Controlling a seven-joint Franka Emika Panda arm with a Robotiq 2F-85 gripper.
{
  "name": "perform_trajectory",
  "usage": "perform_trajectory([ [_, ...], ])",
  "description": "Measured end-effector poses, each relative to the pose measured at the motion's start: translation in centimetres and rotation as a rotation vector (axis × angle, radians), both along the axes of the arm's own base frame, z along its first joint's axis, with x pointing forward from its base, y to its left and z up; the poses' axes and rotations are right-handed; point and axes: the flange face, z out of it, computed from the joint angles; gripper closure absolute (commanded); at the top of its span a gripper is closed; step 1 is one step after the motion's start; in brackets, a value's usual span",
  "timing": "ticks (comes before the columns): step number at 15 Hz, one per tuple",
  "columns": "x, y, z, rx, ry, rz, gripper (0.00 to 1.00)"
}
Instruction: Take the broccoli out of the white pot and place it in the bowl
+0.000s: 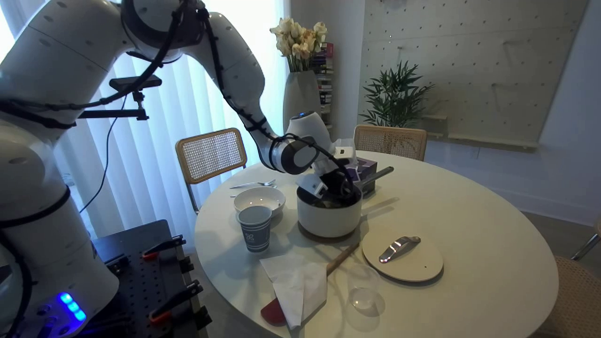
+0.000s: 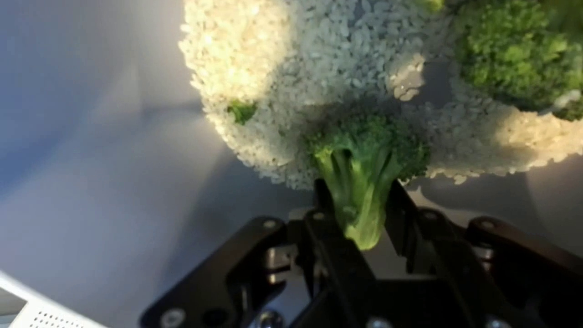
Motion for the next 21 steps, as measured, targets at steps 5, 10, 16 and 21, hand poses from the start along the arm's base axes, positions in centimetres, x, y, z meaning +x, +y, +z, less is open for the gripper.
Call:
perform_trajectory([
  [5,0.1,0.2,0.3,0.003,-0.008,-0.003,0.93],
  [10,0.0,1.1,3.0,0.007,-0.030,-0.015,0.93],
  [16,-2.6,4.0,10.3,-0.003,-0.035,-0.066,0.93],
  [21,-5.3,5.5,15.6,0.019,0.073,-0.087,0.93],
])
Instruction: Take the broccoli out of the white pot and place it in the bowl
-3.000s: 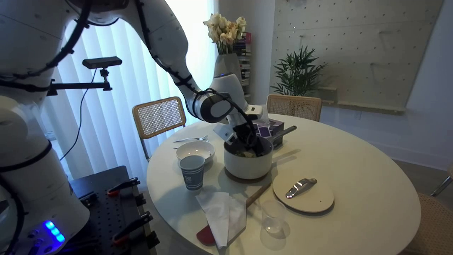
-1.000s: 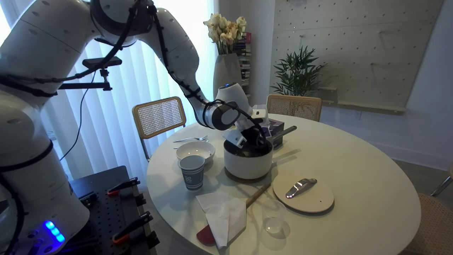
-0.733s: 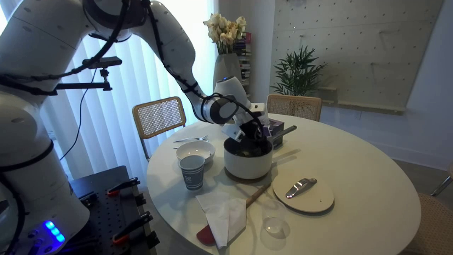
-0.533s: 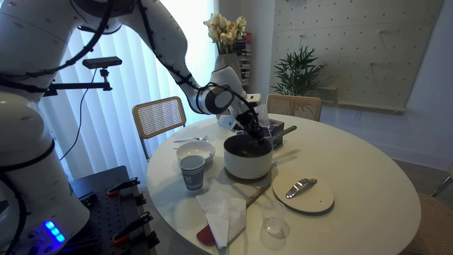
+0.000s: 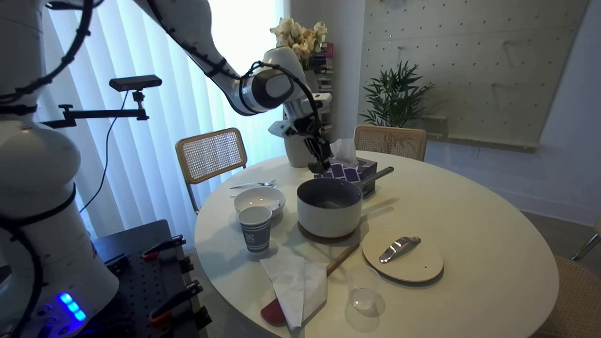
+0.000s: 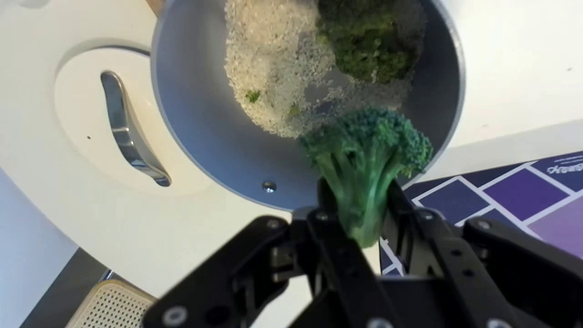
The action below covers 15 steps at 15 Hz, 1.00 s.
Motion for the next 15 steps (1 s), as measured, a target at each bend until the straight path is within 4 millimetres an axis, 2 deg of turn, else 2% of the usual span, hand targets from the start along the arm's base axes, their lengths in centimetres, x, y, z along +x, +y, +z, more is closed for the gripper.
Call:
perform_trajectory([
  [5,-2.3,0.1,5.4,0.166,0.150,0.065,0.93],
  [8,-3.4,0.4,7.0,0.248,0.236,0.113,0.93],
  [11,-3.9,2.1,6.5,0.288,0.304,0.134,0.93],
  [15,-4.2,6.7,3.6,0.335,0.372,0.158,0.93],
])
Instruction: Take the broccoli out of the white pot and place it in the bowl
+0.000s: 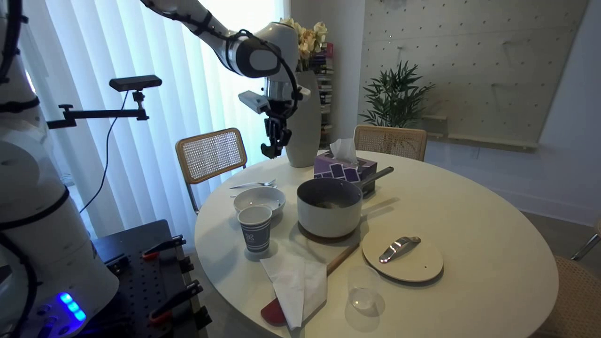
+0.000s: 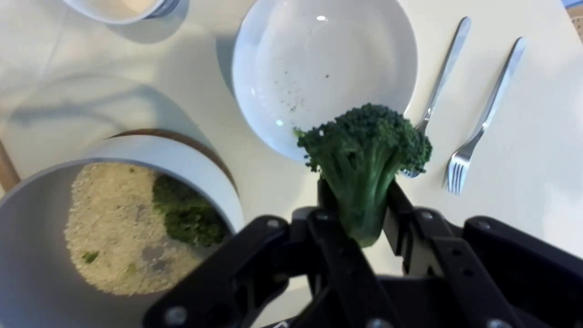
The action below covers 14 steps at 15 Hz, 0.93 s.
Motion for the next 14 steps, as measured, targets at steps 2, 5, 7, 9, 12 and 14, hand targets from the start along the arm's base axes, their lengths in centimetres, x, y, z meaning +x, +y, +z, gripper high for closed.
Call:
perform_trajectory([
  [2,-0.2,2.3,-2.1,0.011,0.044,0.006,0.93],
  [5,-0.7,5.1,-5.4,0.009,0.114,0.003,0.93],
  [7,-1.0,6.1,-7.4,0.004,0.155,-0.009,0.93],
  [9,-1.2,6.7,-8.9,-0.004,0.186,-0.028,0.93],
  [12,-1.4,7.2,-10.7,-0.011,0.221,-0.044,0.93],
  [14,-1.5,7.2,-11.6,-0.016,0.239,-0.057,0.93],
])
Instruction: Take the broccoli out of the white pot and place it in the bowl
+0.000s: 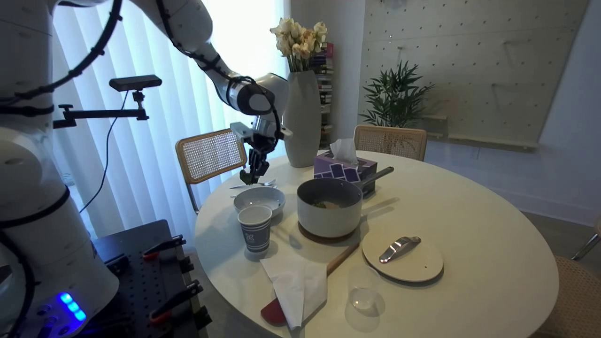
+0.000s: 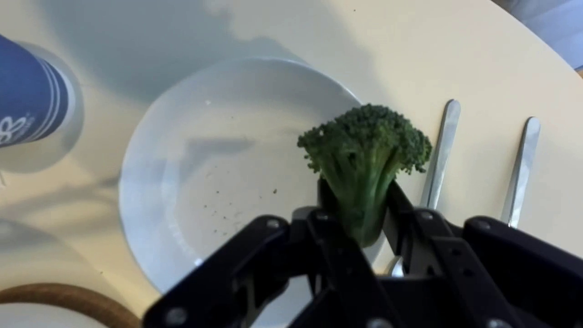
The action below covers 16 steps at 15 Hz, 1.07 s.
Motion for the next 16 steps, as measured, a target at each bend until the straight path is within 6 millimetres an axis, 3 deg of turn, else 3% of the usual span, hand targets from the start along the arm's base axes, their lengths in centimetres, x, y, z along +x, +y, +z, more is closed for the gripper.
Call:
perform_trajectory([
  [9,-0.1,-0.9,-2.4,-0.052,0.021,0.006,0.93],
  [10,-0.1,-1.0,-2.7,-0.063,0.022,0.007,0.46],
  [11,-0.1,-1.0,-3.0,-0.074,0.023,0.014,0.45],
  [16,-0.3,-1.0,-3.5,-0.104,0.022,0.054,0.08],
])
